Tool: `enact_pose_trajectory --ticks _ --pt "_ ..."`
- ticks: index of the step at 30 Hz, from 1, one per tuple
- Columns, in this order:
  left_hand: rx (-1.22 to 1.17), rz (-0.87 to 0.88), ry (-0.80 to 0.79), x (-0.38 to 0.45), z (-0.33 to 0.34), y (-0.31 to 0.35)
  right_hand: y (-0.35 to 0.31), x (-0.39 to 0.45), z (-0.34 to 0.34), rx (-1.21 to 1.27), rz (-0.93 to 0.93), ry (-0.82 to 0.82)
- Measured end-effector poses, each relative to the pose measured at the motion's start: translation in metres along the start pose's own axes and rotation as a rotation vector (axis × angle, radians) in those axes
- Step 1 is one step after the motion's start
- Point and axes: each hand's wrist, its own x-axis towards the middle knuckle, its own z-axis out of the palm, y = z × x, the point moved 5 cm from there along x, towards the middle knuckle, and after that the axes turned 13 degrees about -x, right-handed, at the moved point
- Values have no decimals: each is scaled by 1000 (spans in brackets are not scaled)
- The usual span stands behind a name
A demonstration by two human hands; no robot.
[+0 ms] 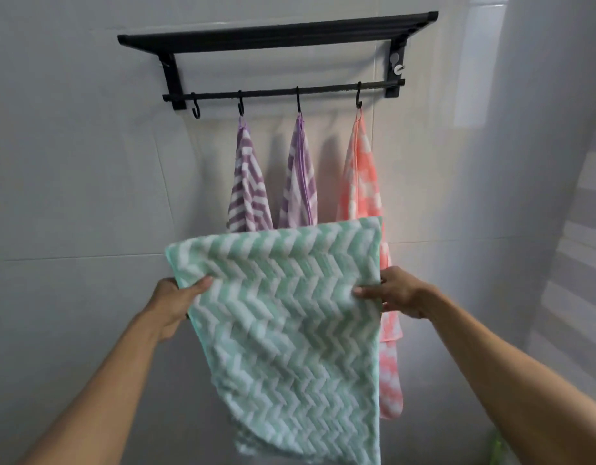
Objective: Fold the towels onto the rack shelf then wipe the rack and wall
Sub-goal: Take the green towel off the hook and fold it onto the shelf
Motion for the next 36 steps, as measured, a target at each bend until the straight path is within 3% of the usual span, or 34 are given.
enact_pose_trajectory --ticks 4,7,9,11,13,15,17,19,21,23,25,27,29,32,34,36 --pt "-127 -69 119 16 -13 0 1 -4 1 73 24 11" --pt "-302 -3 28 22 0 52 -33 3 -19 305 -52 129" --pt "-142 -24 -166 7 11 61 -44 -3 -17 427 -63 41" --pt "50 -123 -253 -11 10 30 -36 -10 -9 323 -24 -78" --pt "17 -148 -175 -13 8 5 -19 -10 -6 249 5 -87" --pt "-201 -117 -56 -5 5 3 -14 -9 -9 374 -22 -23" --pt "-327 -104 -117 4 9 16 -16 -11 -6 518 -61 -60" --pt "-186 -124 -218 -2 9 14 -14 -17 7 503 -62 -157" --pt "-63 -147 -169 -4 1 1 -6 -18 14 430 -56 -157" --pt "-159 -143 -97 -1 -4 1 0 -15 9 466 -54 -64" --pt "-268 -122 -156 2 1 14 0 -13 3 528 -34 -18" --pt "-160 -150 -233 -4 5 17 -4 -13 2 470 -30 -58" --pt "-92 -159 -180 -8 5 12 -6 -10 -3 392 -26 -22" --pt "-269 -62 19 0 2 16 -11 -7 -13 438 -25 66" --pt "-312 -8 67 8 2 26 -19 -5 -14 406 -34 33" --pt "-302 26 92 10 3 33 -27 -1 -23 383 -58 107"
